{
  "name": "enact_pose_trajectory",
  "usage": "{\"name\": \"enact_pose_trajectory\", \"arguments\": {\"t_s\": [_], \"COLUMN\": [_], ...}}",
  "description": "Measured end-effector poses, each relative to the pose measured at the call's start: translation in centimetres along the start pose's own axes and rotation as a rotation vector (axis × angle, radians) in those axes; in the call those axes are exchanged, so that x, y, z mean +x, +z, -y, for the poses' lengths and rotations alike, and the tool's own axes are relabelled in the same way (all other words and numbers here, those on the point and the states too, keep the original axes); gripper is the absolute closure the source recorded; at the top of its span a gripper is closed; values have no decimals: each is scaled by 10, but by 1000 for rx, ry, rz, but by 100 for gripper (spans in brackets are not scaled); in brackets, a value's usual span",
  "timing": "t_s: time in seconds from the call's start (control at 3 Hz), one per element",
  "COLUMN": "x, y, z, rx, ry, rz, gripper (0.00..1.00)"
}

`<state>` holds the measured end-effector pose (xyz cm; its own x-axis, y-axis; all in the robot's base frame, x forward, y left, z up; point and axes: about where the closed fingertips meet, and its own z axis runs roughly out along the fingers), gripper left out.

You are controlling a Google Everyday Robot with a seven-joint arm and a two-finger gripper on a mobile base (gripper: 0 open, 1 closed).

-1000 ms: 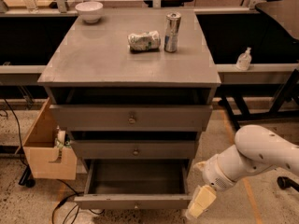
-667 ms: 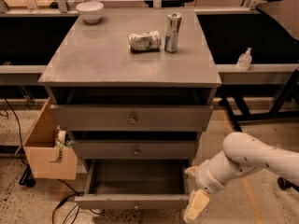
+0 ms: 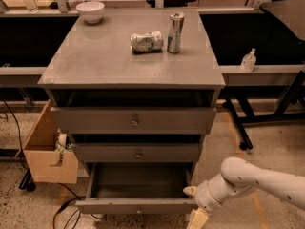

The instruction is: Close bottom drawer

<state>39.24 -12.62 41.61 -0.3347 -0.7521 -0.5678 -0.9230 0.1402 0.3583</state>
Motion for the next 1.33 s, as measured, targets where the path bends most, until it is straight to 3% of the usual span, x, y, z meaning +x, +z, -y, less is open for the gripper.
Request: {"name": "enact_pose_trajectory", "arguments": {"t_s": [0.33, 1.0, 1.33], "x": [36, 69, 80], "y": [46, 101, 128], "z": [12, 22, 24], "rx": [-24, -68, -128], "ry": [10, 40, 48], "rz": [31, 65, 63], "gripper": [0, 0, 0]}}
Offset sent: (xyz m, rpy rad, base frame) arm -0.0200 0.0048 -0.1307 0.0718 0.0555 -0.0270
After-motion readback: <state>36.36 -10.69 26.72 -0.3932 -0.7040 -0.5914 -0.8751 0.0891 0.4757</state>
